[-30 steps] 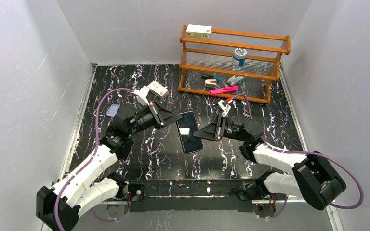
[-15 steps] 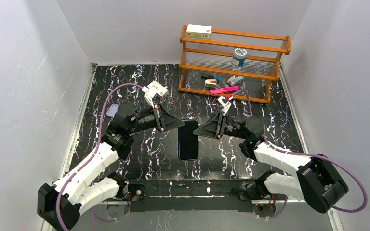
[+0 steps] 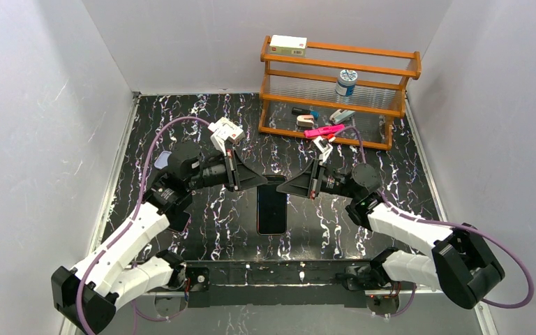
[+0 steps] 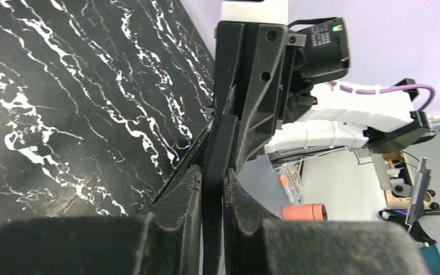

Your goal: Put the phone into the phone case

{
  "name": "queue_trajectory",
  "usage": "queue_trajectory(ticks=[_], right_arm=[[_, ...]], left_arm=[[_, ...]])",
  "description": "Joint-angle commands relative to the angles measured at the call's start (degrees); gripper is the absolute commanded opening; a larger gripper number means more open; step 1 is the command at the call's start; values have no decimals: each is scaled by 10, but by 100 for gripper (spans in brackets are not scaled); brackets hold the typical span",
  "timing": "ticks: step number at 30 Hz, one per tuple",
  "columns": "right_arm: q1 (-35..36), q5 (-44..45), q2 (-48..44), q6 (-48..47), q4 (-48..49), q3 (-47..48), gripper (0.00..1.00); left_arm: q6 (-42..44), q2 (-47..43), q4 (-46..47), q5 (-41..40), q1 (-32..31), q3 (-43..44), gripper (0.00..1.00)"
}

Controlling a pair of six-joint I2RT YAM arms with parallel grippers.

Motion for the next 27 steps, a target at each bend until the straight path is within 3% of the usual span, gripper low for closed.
queue_trajectory(ticks=[1,4,9,12,19,22,25,27], right_arm=[[-3,21,-41,-95,-111,55,1],[-3,33,-47,-120,-151,60,1],[-5,85,-61,-59,-76,30,1],[-13,111,-65,-20,-33,21,1],[-21,154,-56,27,5,25,1],[-23,207,-72,35,20,5,1],[-28,236,-92,26,-6,-1,1],[-30,243,-95,19,-19,-1,1]], left_arm=[[75,22,-136,-70,7,29,0],[61,30,-125,-55,7,23,0],[25,18,-95,-44,7,15,46],[10,9,-73,-36,7,2,58],[-76,0,73,15,8,-65,61],[-88,-1,87,22,8,-80,59],[-77,-1,70,19,8,-83,56],[-78,0,70,18,8,-89,43]])
